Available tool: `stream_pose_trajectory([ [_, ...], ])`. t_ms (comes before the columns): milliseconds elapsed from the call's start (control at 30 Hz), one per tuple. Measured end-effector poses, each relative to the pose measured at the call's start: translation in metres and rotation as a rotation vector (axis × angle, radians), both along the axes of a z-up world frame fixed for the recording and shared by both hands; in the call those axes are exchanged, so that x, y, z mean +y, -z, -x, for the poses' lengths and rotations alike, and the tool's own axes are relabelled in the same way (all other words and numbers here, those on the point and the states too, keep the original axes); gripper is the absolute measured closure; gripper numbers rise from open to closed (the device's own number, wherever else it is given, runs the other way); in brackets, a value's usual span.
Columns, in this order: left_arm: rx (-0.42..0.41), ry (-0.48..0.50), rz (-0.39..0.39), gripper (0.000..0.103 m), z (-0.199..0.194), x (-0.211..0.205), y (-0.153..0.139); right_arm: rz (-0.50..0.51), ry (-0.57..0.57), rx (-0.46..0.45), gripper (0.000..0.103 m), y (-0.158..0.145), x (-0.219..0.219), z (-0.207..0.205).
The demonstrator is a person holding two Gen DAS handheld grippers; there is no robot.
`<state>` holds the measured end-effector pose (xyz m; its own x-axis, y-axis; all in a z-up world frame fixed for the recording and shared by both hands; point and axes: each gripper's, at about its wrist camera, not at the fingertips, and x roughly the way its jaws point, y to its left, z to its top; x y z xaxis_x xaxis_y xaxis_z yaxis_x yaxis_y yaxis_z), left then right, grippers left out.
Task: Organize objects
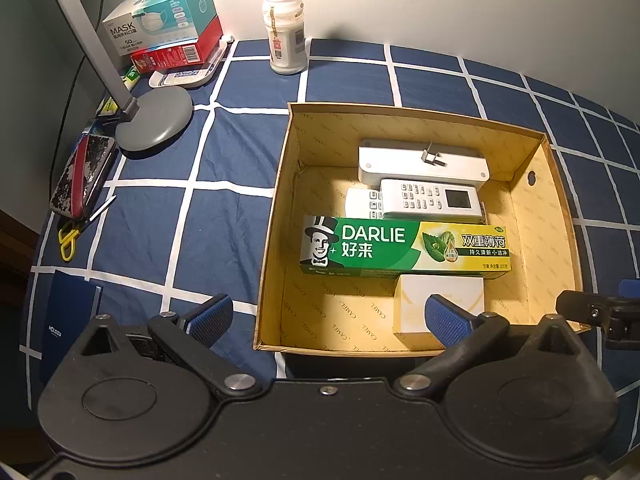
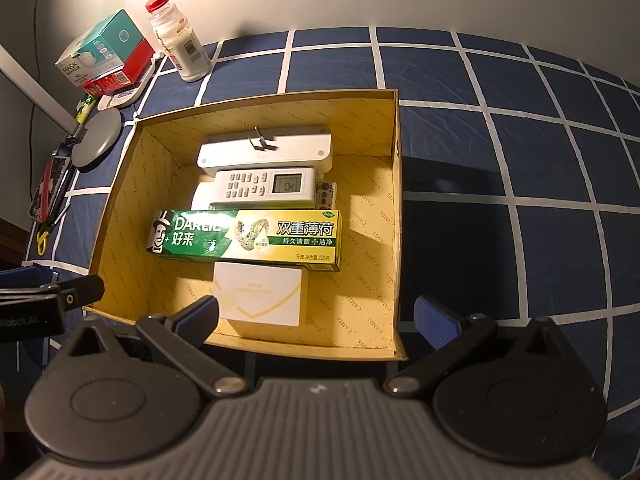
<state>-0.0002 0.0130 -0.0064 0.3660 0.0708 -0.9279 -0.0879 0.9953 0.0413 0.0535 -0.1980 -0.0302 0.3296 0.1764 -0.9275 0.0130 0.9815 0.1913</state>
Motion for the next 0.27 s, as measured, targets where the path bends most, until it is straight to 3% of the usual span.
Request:
stream_pose_trajectory([
  [267,0.015,0.010,0.006,0.000,-0.0009,-0.0007,0.0015,0.002,0.004,0.000,0.000,0.0001,0.0002,-0.0006],
])
